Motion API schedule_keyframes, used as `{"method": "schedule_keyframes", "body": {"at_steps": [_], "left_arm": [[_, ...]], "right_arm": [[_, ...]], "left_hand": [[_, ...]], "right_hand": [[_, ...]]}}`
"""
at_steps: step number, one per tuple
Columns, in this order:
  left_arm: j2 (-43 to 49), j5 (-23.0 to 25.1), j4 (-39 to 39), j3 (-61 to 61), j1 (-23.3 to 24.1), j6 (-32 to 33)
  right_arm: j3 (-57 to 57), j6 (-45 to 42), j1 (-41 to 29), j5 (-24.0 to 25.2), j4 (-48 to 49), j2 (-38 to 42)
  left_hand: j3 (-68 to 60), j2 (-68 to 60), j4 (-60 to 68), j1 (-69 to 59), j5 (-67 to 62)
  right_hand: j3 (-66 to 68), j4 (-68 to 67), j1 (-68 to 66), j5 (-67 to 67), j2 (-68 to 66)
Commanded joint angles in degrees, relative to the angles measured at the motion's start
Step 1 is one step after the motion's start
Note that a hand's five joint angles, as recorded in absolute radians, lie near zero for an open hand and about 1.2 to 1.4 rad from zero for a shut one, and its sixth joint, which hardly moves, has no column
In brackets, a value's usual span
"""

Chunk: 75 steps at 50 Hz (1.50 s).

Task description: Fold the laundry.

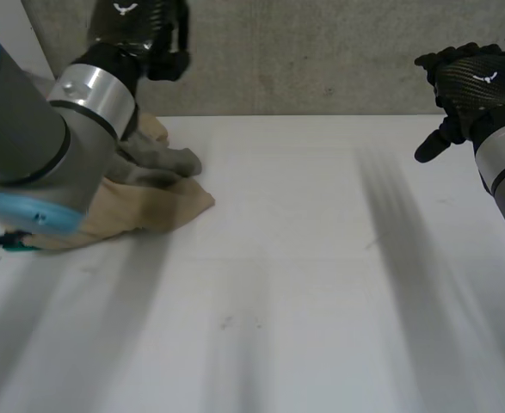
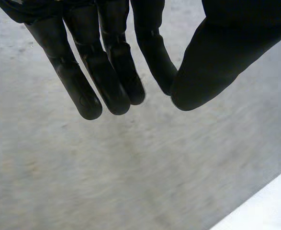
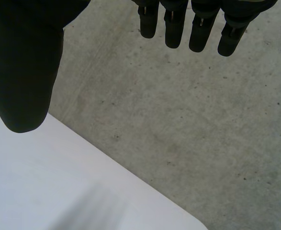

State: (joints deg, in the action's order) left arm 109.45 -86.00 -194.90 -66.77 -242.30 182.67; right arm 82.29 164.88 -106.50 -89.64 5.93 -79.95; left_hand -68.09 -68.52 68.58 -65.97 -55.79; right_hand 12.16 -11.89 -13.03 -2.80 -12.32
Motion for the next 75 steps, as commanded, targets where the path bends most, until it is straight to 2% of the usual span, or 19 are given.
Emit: {"method": "schedule_keyframes", "body": {"at_steps": [1, 2, 6, 10, 17, 24, 28, 32, 33, 39, 47, 52, 54, 59, 68, 70, 71, 73, 75], "left_arm": [[6.81, 0.22, -1.18, 1.19, 0.34, 6.53], [10.40, 0.13, -0.92, 3.20, -2.02, 12.65], [17.96, 0.04, -0.39, 7.51, -9.57, 27.07], [25.17, 0.30, 0.05, 13.21, -13.72, 35.71], [35.47, 1.79, 1.28, 24.21, -17.42, 36.53], [44.35, 3.99, 1.54, 35.11, -19.00, 36.53], [48.13, 4.08, 2.07, 39.52, -19.18, 36.53], [48.67, 3.91, 3.12, 40.49, -19.09, 36.53], [47.97, 3.30, 3.47, 40.14, -18.83, 36.44], [38.75, -0.13, 4.27, 35.93, -15.14, 32.67], [19.85, -2.25, 4.88, 22.92, -6.80, 16.07], [8.44, -1.81, 7.34, 13.27, 2.68, 2.90], [6.40, -1.72, 7.52, 10.62, 4.89, 0.33], [5.51, -2.24, 7.34, 4.99, 9.20, -1.53], [17.46, -1.72, 9.98, 3.75, 17.82, -2.41], [17.46, -1.72, 9.98, 3.75, 18.79, -2.41], [17.29, -1.89, 9.98, 3.84, 18.88, -2.32], [16.85, -2.33, 9.98, 4.27, 19.05, -2.32], [14.76, -2.60, 9.98, 4.36, 18.44, -1.80]], "right_arm": [[0.06, 0.00, 0.06, 0.08, -0.57, -0.20], [0.15, 0.00, -0.02, 0.16, -0.57, -0.20], [0.24, -0.09, -0.02, 0.17, -0.57, -0.20], [0.33, 0.00, -0.02, 0.51, -0.57, -0.20], [0.59, -0.09, -0.11, 1.66, -0.39, -0.11], [0.94, -0.17, -0.20, 1.66, -0.39, 0.50], [1.12, -0.26, -0.29, 1.66, -0.39, 0.59], [1.03, -0.26, -0.11, 1.66, -0.31, 0.68], [1.03, -0.26, -0.11, 1.66, -0.22, 0.59], [0.77, -0.18, -0.02, 1.66, -0.22, 0.50], [0.24, -0.17, 0.06, 1.66, -0.48, 0.33], [-0.29, -0.17, 0.24, 1.57, -0.66, 0.15], [-0.55, -0.17, 0.24, 1.57, -0.75, 0.06], [-1.34, -0.35, 0.33, 1.57, -2.85, -0.11], [-2.22, -1.14, 2.26, 1.66, -5.32, 0.24], [-2.22, -1.49, 2.44, 1.66, -5.40, 0.59], [-2.22, -1.93, 2.44, 1.66, -5.49, 1.11], [-2.22, -2.63, 2.35, 1.66, -5.75, 1.99], [-2.31, -4.12, 2.00, 1.66, -6.72, 2.79]], "left_hand": [[45.14, 45.58, -45.64, 43.03, 42.85], [48.42, 48.86, -48.92, 46.30, 46.12], [49.96, 50.40, -50.46, 47.85, 47.67], [50.30, 50.74, -50.80, 48.18, 48.00], [50.81, 51.25, -51.31, 48.69, 48.51], [43.08, 43.52, -43.58, 40.97, 40.79], [31.15, 31.59, -31.65, 29.04, 28.86], [-5.29, -4.85, 4.79, -7.40, -7.58], [-11.85, -11.41, 11.35, -13.96, -14.14], [-11.91, -11.48, 11.42, -14.03, -14.21], [-11.91, -11.48, 11.42, -14.03, -14.21], [-11.91, -11.48, 11.42, -14.03, -14.21], [-11.91, -11.48, 11.42, -14.03, -14.21], [-11.91, -11.48, 11.42, -14.03, -14.21], [-11.91, -11.48, 11.42, -14.03, -14.21], [10.64, 11.08, -11.14, 8.52, 8.34], [34.42, 34.86, -34.92, 32.30, 32.12], [45.55, 45.99, -46.05, 43.44, 43.25], [48.44, 48.88, -48.94, 46.33, 46.15]], "right_hand": [[-2.16, 1.89, 3.03, 2.80, 2.32], [-2.16, 1.89, 3.03, 2.80, 2.32], [-2.16, 1.89, 3.03, 2.80, 2.32], [-2.16, 1.89, 3.03, 2.80, 2.32], [-2.16, 1.89, 3.03, 2.80, 2.32], [-2.16, 1.89, 3.03, 2.80, 2.32], [-2.16, 1.89, 3.03, 2.80, 2.32], [-2.16, 1.89, 3.03, 2.80, 2.32], [-2.16, 1.89, 3.03, 2.80, 2.32], [-2.16, 1.89, 3.03, 2.80, 2.32], [-2.16, 1.89, 3.03, 2.80, 2.32], [-2.16, 1.89, 3.03, 2.80, 2.32], [-2.16, 1.89, 3.03, 2.80, 2.32], [-2.16, 1.89, 3.03, 2.80, 2.32], [-2.16, 1.89, 3.03, 2.80, 2.32], [-2.16, 1.89, 3.03, 2.80, 2.32], [-2.16, 1.89, 3.03, 2.80, 2.32], [-2.16, 1.89, 3.03, 2.80, 2.32], [-2.16, 1.89, 3.03, 2.80, 2.32]]}}
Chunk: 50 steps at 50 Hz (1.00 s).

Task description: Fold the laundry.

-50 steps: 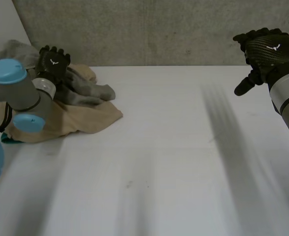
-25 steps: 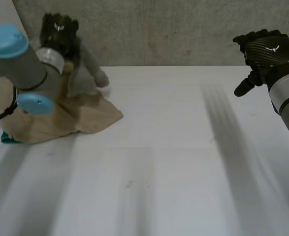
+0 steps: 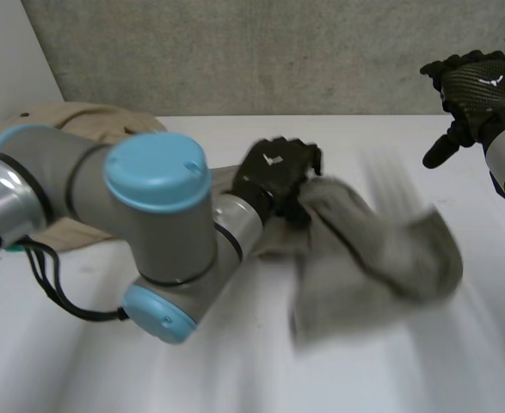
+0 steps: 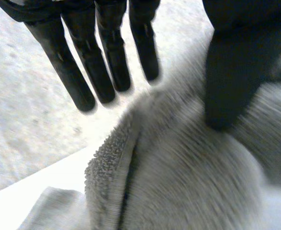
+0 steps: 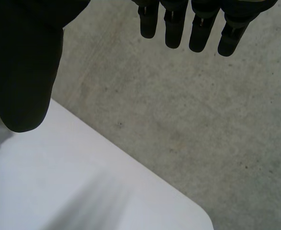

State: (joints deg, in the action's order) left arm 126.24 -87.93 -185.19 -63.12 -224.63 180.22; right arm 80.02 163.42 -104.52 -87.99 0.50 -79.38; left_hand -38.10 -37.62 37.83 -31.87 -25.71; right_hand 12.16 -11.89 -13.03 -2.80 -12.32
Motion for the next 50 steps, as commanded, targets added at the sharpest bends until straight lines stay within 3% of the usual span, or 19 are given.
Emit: {"method": "schedule_keyframes", "body": {"at_steps": [1, 9, 15, 18, 27, 35, 38, 39, 42, 45, 48, 49, 50], "left_arm": [[-2.66, -0.66, 0.36, 0.63, 0.51, 0.75], [-6.96, -0.66, 1.15, -2.97, -7.66, 1.10], [-9.61, -0.13, 0.98, -9.21, -14.25, 5.22], [-8.82, 0.04, 0.63, -10.71, -16.71, 11.63], [3.82, 0.13, -3.49, -7.83, -23.48, 33.33], [14.37, 0.31, -7.64, 2.53, -24.63, 38.01], [18.07, 0.31, -7.11, 7.29, -24.72, 38.27], [19.47, 0.31, -6.67, 8.96, -24.72, 38.45], [21.32, 0.31, -5.79, 11.34, -24.80, 39.06], [23.79, 0.31, -5.00, 13.80, -24.80, 40.29], [25.28, 0.31, -4.47, 15.65, -25.15, 41.53], [25.64, 0.22, -4.47, 15.92, -25.42, 41.70], [25.90, -0.22, -4.73, 16.44, -25.85, 41.97]], "right_arm": [[-0.13, -3.19, -0.16, 0.01, -1.82, 2.30], [-1.10, -10.39, -0.43, 2.47, -11.13, 2.39], [3.81, -12.07, -4.19, 10.45, -17.03, 1.95], [7.07, -11.90, -5.43, 11.70, -14.58, 1.51], [17.61, -11.90, -11.23, 10.30, 5.97, 6.42], [19.21, -12.77, -13.08, 5.47, 12.85, 13.81], [18.51, -12.77, -13.43, 4.50, 13.56, 16.09], [18.16, -12.95, -13.43, 4.15, 13.99, 16.80], [17.28, -13.21, -13.17, 3.88, 14.61, 17.15], [17.19, -13.30, -12.73, 3.88, 14.53, 17.07], [17.19, -13.30, -12.73, 3.88, 14.35, 16.89], [17.19, -13.30, -12.73, 3.79, 14.35, 16.80], [17.19, -13.30, -12.73, 3.79, 14.35, 16.80]], "left_hand": [[18.63, 18.15, -18.36, 12.40, 16.25], [18.97, 18.49, -18.70, 12.74, 16.58], [18.97, 18.49, -18.70, 12.74, 16.58], [19.48, 18.99, -19.21, 13.24, 17.09], [19.81, 19.33, -19.54, 13.58, 17.42], [19.14, 18.66, -18.87, 12.91, 16.75], [19.14, 18.65, -18.87, 12.90, 16.75], [18.81, 18.32, -18.54, 12.57, 16.42], [17.13, 16.65, -16.86, 10.90, 14.74], [11.76, 11.27, -11.49, 5.52, 9.37], [-2.85, -3.34, 3.12, -9.09, -5.24], [-9.72, -10.21, 9.99, -15.96, -12.11], [-28.94, -29.43, 29.21, -35.18, -31.33]], "right_hand": [[-2.16, 1.89, 3.03, 2.80, 2.32], [-2.16, 1.89, 3.03, 2.80, 2.32], [-2.16, 1.89, 3.03, 2.80, 2.32], [-2.16, 1.89, 3.03, 2.80, 2.32], [-2.16, 1.89, 3.03, 2.80, 2.32], [-2.16, 1.89, 3.03, 2.80, 2.32], [11.98, -12.25, -11.11, -11.34, -11.82], [30.03, -30.31, -29.17, -29.40, -29.88], [67.67, -67.95, -66.80, -67.04, -67.52], [67.84, -68.11, -66.97, -67.20, -67.68], [67.84, -68.11, -66.97, -67.20, -67.68], [67.84, -68.11, -66.97, -67.20, -67.68], [67.84, -68.11, -66.97, -67.20, -67.68]]}}
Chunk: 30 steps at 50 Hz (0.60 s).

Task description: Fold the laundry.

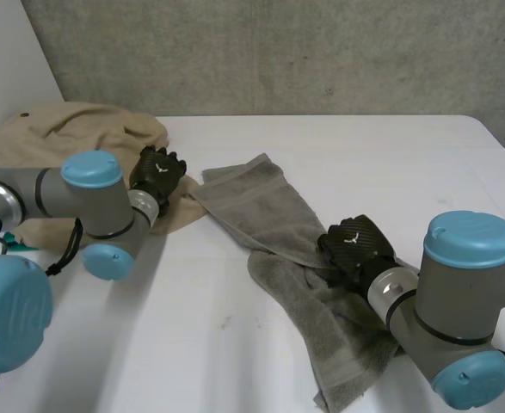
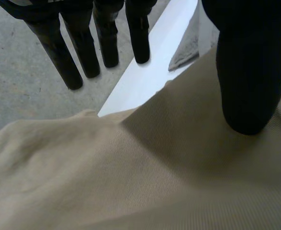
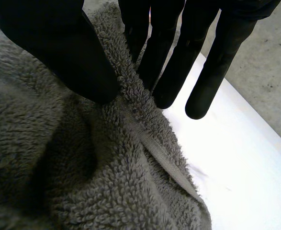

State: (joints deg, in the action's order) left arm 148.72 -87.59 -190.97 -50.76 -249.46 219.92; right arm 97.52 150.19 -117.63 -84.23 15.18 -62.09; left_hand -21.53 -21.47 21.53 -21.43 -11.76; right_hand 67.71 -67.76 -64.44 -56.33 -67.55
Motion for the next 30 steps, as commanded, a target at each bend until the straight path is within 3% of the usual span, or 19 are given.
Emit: {"method": "schedule_keyframes", "body": {"at_steps": [1, 6, 13, 21, 26, 30], "left_arm": [[3.42, -0.82, 0.86, 4.26, -1.29, 2.27], [2.98, -3.37, 0.16, 6.37, -3.40, 2.18], [-1.06, -15.06, -6.43, 8.66, -8.40, 2.36], [-4.14, -16.65, -12.85, 9.01, -14.91, 6.83], [-1.87, -16.21, -14.17, 9.27, -17.29, 17.35], [0.87, -16.65, -15.66, 9.27, -17.72, 21.87]], "right_arm": [[-0.32, -0.07, 0.39, 0.03, -0.41, -0.49], [-0.32, -0.07, 0.39, 0.03, -0.59, -0.49], [-0.49, 0.01, 0.30, 0.12, -0.68, -0.84], [-0.67, 0.01, -0.58, 0.12, -0.85, -0.84], [-0.58, 0.01, -0.58, 0.12, -0.85, -0.84], [-0.49, 0.01, -0.58, 0.12, -0.94, -0.84]], "left_hand": [[-54.20, -54.26, 54.20, -54.30, -53.97], [-58.47, -58.53, 58.47, -58.57, -58.24], [-58.47, -58.53, 58.47, -58.57, -58.24], [-58.47, -58.53, 58.47, -58.57, -58.24], [-58.47, -58.53, 58.47, -58.57, -58.24], [-58.47, -58.53, 58.47, -58.57, -58.24]], "right_hand": [[12.29, -12.24, -15.56, -13.67, -12.45], [12.29, -12.24, -15.56, -13.67, -12.45], [12.29, -12.24, -15.56, -13.67, -12.45], [12.29, -12.24, -15.56, -13.67, -12.45], [12.29, -12.24, -15.56, -13.67, -12.45], [12.29, -12.24, -15.56, -13.67, -12.45]]}}
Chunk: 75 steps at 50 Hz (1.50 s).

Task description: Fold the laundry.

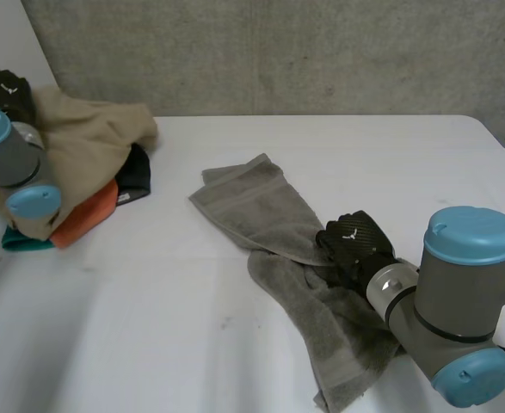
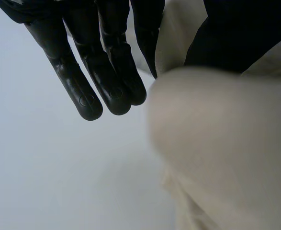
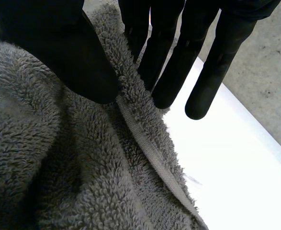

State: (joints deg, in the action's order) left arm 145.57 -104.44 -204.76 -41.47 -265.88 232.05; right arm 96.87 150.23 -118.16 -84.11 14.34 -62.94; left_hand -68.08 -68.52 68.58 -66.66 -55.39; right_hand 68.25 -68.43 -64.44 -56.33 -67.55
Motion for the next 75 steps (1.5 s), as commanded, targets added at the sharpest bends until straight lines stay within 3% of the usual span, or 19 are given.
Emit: {"method": "schedule_keyframes", "body": {"at_steps": [1, 5, 6, 7, 8, 9, 25, 29, 38, 41, 46, 53, 57, 58, 59, 65, 68, 74, 75], "left_arm": [[4.02, 0.11, -1.95, -0.37, -1.39, 9.73], [2.97, -0.07, -2.04, -3.17, -0.96, 7.63], [2.36, -0.07, -2.04, -4.14, -0.61, 6.75], [0.61, -0.07, -2.13, -5.89, -0.08, 5.18], [-0.62, -0.07, -2.04, -6.78, 0.36, 4.47], [-2.03, 0.02, -2.13, -7.48, 0.89, 3.76], [-19.79, 1.60, 1.64, -23.74, 11.26, -8.89], [-23.65, 6.51, 4.63, -27.79, 15.74, -13.81], [-24.64, 23.03, 13.33, -32.01, 25.14, -24.53], [-21.83, 24.72, 13.69, -31.22, 26.38, -25.16], [-14.80, 23.49, 13.87, -26.23, 29.80, -25.34], [-7.68, 20.85, 14.21, -19.01, 30.69, -25.42], [-3.80, 20.50, 14.83, -15.76, 31.48, -25.77], [-3.28, 20.15, 14.57, -14.88, 31.65, -26.30], [-3.36, 19.54, 14.48, -14.70, 31.65, -27.00], [-9.04, 10.94, 13.95, -15.40, 30.60, -36.21], [-14.06, 9.08, 14.31, -17.59, 29.46, -37.81], [-25.85, 13.02, 14.31, -29.71, 27.26, -38.25], [-26.56, 13.99, 14.39, -31.12, 27.26, -38.43]], "right_arm": [[0.25, -0.02, -0.05, 0.00, -0.01, 0.01], [0.43, -0.11, 0.12, 0.00, -0.10, 0.01], [0.43, -0.02, 0.12, 0.00, -0.10, 0.01], [0.43, -0.02, 0.12, 0.00, -0.10, 0.01], [0.43, -0.02, 0.12, 0.00, -0.10, 0.01], [0.34, -0.02, 0.12, 0.00, -0.10, -0.08], [0.17, 0.59, 0.91, 0.00, -1.85, -2.54], [-0.27, 0.95, 1.44, 0.26, -4.32, -4.65], [-0.62, 1.65, 2.93, 1.49, -8.54, -10.80], [-1.76, 2.00, 2.76, 2.19, -8.63, -14.91], [-4.05, 3.23, 2.76, 2.81, -8.89, -21.78], [-5.63, 4.81, 2.76, 3.16, -13.45, -25.30], [-5.64, 6.56, 3.28, 3.16, -14.16, -26.09], [-5.55, 6.92, 3.29, 3.08, -14.16, -26.18], [-5.37, 7.18, 3.37, 3.07, -14.16, -26.27], [-4.67, 7.45, 3.55, 3.07, -14.60, -26.10], [-5.11, 7.10, 3.55, 3.07, -15.13, -26.18], [-6.60, 7.19, 3.02, 3.07, -16.54, -26.18], [-6.95, 7.27, 3.02, 3.07, -16.62, -26.18]], "left_hand": [[-11.92, -11.48, 11.42, -13.34, -14.61], [-10.94, -10.50, 10.44, -12.36, -13.64], [6.05, 6.49, -6.56, 4.63, 3.36], [42.03, 42.47, -42.53, 40.61, 39.33], [55.04, 55.48, -55.55, 53.62, 52.35], [58.08, 58.52, -58.58, 56.66, 55.39], [57.87, 58.31, -58.37, 56.45, 55.17], [58.03, 58.47, -58.54, 56.62, 55.34], [57.36, 57.80, -57.87, 55.94, 54.67], [57.19, 57.63, -57.70, 55.78, 54.50], [56.86, 57.30, -57.36, 55.44, 54.16], [51.99, 52.43, -52.49, 50.57, 49.29], [23.49, 23.93, -23.99, 22.07, 20.79], [-3.59, -3.15, 3.09, -5.01, -6.29], [-11.84, -11.40, 11.33, -13.26, -14.53], [-11.92, -11.48, 11.42, -13.34, -14.61], [-11.92, -11.48, 11.42, -13.34, -14.61], [-11.92, -11.48, 11.42, -13.34, -14.61], [-6.95, -6.51, 6.44, -8.36, -9.64]], "right_hand": [[11.75, -11.57, -15.56, -13.67, -12.45], [11.75, -11.57, -15.56, -13.67, -12.45], [11.75, -11.57, -15.56, -13.67, -12.45], [11.75, -11.57, -15.56, -13.67, -12.45], [11.75, -11.57, -15.56, -13.67, -12.45], [11.75, -11.57, -15.56, -13.67, -12.45], [11.75, -11.57, -15.56, -13.67, -12.45], [11.64, -11.46, -15.45, -13.56, -12.34], [11.75, -11.57, -15.56, -13.67, -12.45], [11.75, -11.57, -15.56, -13.67, -12.45], [11.75, -11.57, -15.56, -13.67, -12.45], [11.75, -11.57, -15.56, -13.67, -12.45], [11.75, -11.57, -15.56, -13.67, -12.45], [11.75, -11.57, -15.56, -13.67, -12.45], [11.75, -11.57, -15.56, -13.67, -12.45], [11.75, -11.57, -15.56, -13.67, -12.45], [11.75, -11.57, -15.56, -13.67, -12.45], [11.75, -11.57, -15.56, -13.67, -12.45], [11.75, -11.57, -15.56, -13.67, -12.45]]}}
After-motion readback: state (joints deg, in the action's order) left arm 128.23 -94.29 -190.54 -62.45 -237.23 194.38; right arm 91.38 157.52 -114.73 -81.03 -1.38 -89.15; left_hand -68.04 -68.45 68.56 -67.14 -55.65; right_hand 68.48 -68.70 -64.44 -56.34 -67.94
